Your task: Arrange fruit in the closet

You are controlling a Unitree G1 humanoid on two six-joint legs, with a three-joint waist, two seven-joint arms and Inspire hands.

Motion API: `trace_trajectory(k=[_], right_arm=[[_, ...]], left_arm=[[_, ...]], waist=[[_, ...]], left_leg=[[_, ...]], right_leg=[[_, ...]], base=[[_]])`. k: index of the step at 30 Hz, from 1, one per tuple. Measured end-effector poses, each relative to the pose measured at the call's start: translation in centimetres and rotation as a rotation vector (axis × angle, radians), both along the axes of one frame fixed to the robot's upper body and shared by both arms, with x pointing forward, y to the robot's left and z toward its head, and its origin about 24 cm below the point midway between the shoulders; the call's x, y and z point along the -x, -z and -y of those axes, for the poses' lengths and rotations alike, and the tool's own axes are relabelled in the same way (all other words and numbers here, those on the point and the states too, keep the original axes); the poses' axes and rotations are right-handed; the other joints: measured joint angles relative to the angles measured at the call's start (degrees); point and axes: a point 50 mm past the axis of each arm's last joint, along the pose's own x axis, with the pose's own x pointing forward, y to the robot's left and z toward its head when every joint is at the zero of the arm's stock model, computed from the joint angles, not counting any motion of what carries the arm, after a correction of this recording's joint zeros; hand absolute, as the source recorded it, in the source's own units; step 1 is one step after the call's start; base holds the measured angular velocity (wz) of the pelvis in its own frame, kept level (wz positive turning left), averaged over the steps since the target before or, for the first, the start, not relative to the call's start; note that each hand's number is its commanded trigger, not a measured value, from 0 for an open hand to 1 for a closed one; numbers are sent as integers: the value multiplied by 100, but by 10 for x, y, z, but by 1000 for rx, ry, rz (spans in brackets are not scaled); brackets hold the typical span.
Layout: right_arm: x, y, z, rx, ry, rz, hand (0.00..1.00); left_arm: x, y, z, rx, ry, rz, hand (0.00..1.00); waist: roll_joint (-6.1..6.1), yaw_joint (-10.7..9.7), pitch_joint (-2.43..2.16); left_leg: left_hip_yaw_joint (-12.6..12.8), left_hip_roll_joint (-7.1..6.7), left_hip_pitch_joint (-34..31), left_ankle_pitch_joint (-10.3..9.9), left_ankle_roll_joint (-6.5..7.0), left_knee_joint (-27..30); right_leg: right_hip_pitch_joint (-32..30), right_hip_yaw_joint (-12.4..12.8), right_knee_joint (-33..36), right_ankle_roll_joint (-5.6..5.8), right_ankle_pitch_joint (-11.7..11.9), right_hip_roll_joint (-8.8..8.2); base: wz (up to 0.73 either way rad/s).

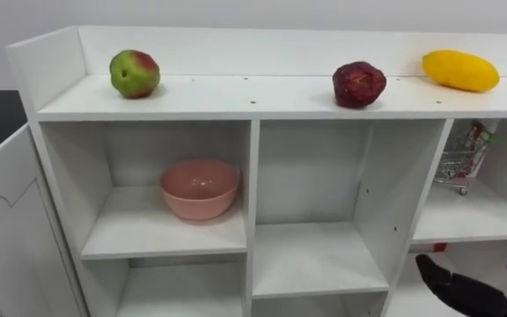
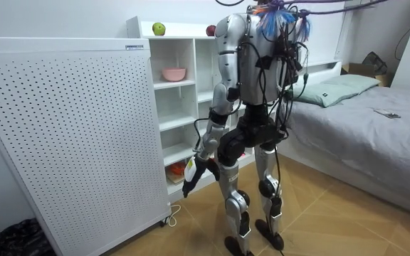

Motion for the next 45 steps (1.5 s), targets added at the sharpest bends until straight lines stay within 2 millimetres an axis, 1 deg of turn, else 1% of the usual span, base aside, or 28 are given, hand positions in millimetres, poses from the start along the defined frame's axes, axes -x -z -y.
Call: trace_trajectory(k=[3,4,6,8,9,13,17,20,21,22,24,28,29,31,33,34,36,38,41,45], right_arm=[[-4,-9,-1,10,-3,41,0],[-5,-12,-1,18,-6,51,0],[-7,-17,-1,28,-9,68,0],[-14,-28,-2,22,-21,114,0],[-17,-34,-2,22,-27,135,0],[-23,-51,-4,44,-43,198,0],[-32,-72,-10,53,-64,273,0],[-36,-81,-11,57,-84,302,0],[-36,-83,-10,69,-94,303,0],[-36,-83,-9,77,-99,301,0],[-39,-86,-7,73,-120,299,0],[-52,-90,-4,32,-134,289,0],[-55,-91,-3,32,-132,284,0],[-60,-96,-2,30,-130,290,0],[-65,-101,-3,20,-135,303,0],[-67,-104,-2,10,-135,307,0],[-71,-111,1,-6,-139,320,0],[-72,-115,3,-8,-140,333,0],[-73,-118,2,-29,-149,344,0],[-73,-118,2,-30,-155,344,0]], left_arm=[[1,0,0,2,9,1,0],[2,0,0,4,10,-2,0],[4,1,0,9,10,-14,0],[5,1,1,26,13,-21,0],[4,1,1,31,14,-22,0],[3,2,2,46,34,-31,0],[-1,2,2,51,75,-39,0],[-5,1,2,54,79,-30,0],[-9,1,2,56,83,-18,0],[-10,0,2,55,85,-12,0],[-14,-1,0,47,88,2,0],[-12,-1,-3,34,85,-14,0],[-13,-3,-6,26,88,-7,0],[-15,-4,-9,17,91,0,0],[-16,-4,-10,14,92,2,0],[-19,-5,-10,13,95,10,0],[-19,-4,-10,15,95,8,0],[-19,-4,-10,14,93,6,0],[-19,-4,-10,15,94,7,0],[-20,-4,-10,16,94,9,0]], waist=[[-1,11,2],[-12,30,12],[-36,52,15],[-86,83,42],[-112,102,44],[-143,143,26],[-150,180,23],[-170,238,26],[-187,297,25],[-197,308,22],[-248,350,30],[-294,349,56],[-326,348,71],[-345,344,77],[-339,339,78],[-338,329,77],[-331,370,77],[-328,420,75],[-321,431,70],[-315,447,65]], left_leg=[[-3,0,31,0,0,-2],[-5,0,30,1,-1,-5],[-5,2,38,1,-1,-6],[-7,2,31,1,-1,-4],[-13,2,28,1,-1,-4],[-77,-1,23,1,-1,-3],[-139,-5,-5,4,-5,1],[-153,-4,-3,5,-8,7],[-154,-4,-3,5,-8,7],[-154,-4,-3,5,-8,7],[-167,-4,1,5,-8,7],[-184,-8,-1,5,-8,24],[-193,-8,-27,5,-7,57],[-228,-8,-94,5,-8,106],[-264,-9,-130,5,-8,133],[-307,-10,-165,5,-8,163],[-325,-5,-180,7,-12,166],[-334,-1,-184,11,-17,167],[-379,-4,-207,13,-21,172],[-428,-14,-206,14,-21,176]], right_leg=[[16,5,9,-2,1,1],[39,6,26,-2,1,2],[54,6,28,-2,1,6],[50,4,23,-2,1,7],[50,-2,16,-2,1,7],[62,-90,9,-2,2,3],[48,-150,-8,-2,1,2],[48,-197,-16,-2,1,1],[45,-225,-17,-2,1,-1],[46,-241,-17,-2,1,-2],[70,-304,-15,-2,2,-7],[88,-306,-15,-3,2,-9],[84,-306,-15,-3,2,-9],[56,-311,-16,-7,4,-9],[47,-334,-16,-9,6,-9],[42,-384,-13,-15,10,-9],[41,-458,-12,-18,11,-9],[42,-467,-12,-18,11,-6],[41,-520,-14,-18,11,-7],[51,-523,-17,-18,11,-12]], base=[[0],[0],[0],[0],[0],[9],[8],[0],[0],[0],[0],[1],[5],[8],[11],[13],[9],[4],[9],[6]])
